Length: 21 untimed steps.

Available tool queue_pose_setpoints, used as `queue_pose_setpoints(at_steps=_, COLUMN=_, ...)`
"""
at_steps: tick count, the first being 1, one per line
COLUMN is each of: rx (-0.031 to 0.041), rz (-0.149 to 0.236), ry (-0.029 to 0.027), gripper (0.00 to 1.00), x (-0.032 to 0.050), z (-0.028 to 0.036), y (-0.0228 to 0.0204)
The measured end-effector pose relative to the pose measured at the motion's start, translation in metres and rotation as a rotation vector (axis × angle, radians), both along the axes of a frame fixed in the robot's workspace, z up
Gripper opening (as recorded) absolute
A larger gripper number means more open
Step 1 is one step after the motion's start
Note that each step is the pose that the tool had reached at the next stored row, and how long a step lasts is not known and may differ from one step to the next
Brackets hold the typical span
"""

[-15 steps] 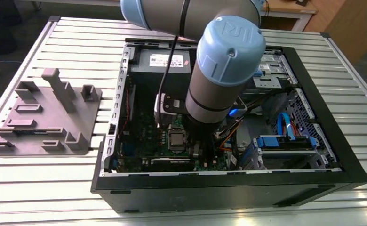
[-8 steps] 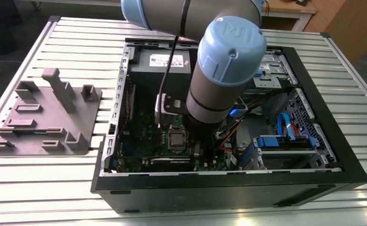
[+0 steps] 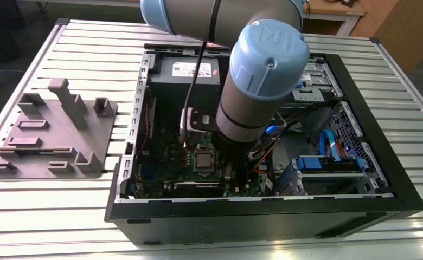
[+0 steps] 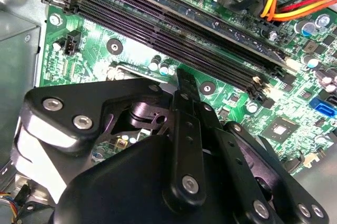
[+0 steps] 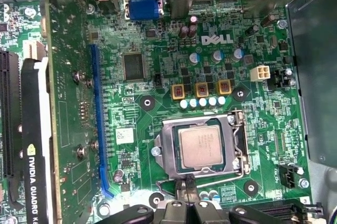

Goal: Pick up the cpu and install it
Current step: 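Install the first cpu locking lever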

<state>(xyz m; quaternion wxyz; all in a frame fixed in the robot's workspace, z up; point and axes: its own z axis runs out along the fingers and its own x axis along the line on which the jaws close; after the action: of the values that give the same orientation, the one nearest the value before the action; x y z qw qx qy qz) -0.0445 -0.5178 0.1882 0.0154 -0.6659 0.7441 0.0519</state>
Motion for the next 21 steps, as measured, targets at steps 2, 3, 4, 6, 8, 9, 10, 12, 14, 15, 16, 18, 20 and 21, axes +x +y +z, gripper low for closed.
queue_pose_setpoints(at_steps=2, rx=0.0034, rz=0.001, ry=0.0001, gripper=0.10, x=0.0004, z=-0.0005, y=0.0001)
queue_pose_setpoints(at_steps=3, rx=0.0043, rz=0.001, ry=-0.0001, gripper=0.10, x=0.0006, z=-0.0006, y=0.0001)
queue_pose_setpoints(at_steps=4, rx=0.0052, rz=0.001, ry=-0.0001, gripper=0.10, x=0.0006, z=-0.0006, y=0.0000)
queue_pose_setpoints(at_steps=6, rx=0.0065, rz=0.001, ry=0.0000, gripper=0.10, x=0.0007, z=-0.0006, y=0.0000)
queue_pose_setpoints(at_steps=8, rx=0.0082, rz=0.001, ry=0.0000, gripper=0.10, x=0.0007, z=-0.0004, y=0.0000)
queue_pose_setpoints(at_steps=9, rx=0.0093, rz=0.001, ry=-0.0001, gripper=0.10, x=0.0008, z=0.0002, y=0.0000)
queue_pose_setpoints(at_steps=10, rx=0.0106, rz=0.001, ry=-0.0002, gripper=0.10, x=0.0008, z=0.0009, y=0.0001)
queue_pose_setpoints(at_steps=12, rx=0.0131, rz=0.001, ry=-0.0003, gripper=0.10, x=0.0008, z=0.0030, y=0.0001)
queue_pose_setpoints(at_steps=14, rx=0.0140, rz=0.001, ry=0.0000, gripper=0.10, x=0.0008, z=0.0067, y=0.0000)
queue_pose_setpoints(at_steps=15, rx=0.0147, rz=0.001, ry=0.0000, gripper=0.10, x=0.0008, z=0.0085, y=0.0000)
queue_pose_setpoints(at_steps=16, rx=0.0152, rz=0.001, ry=0.0000, gripper=0.10, x=0.0007, z=0.0104, y=0.0000)
queue_pose_setpoints(at_steps=18, rx=0.0164, rz=0.001, ry=0.0000, gripper=0.10, x=0.0007, z=0.0143, y=0.0000)
queue_pose_setpoints(at_steps=20, rx=0.0167, rz=0.001, ry=0.0000, gripper=0.10, x=0.0007, z=0.0185, y=0.0000)
queue_pose_setpoints(at_steps=21, rx=0.0168, rz=0.001, ry=0.0000, gripper=0.10, x=0.0007, z=0.0212, y=0.0000)
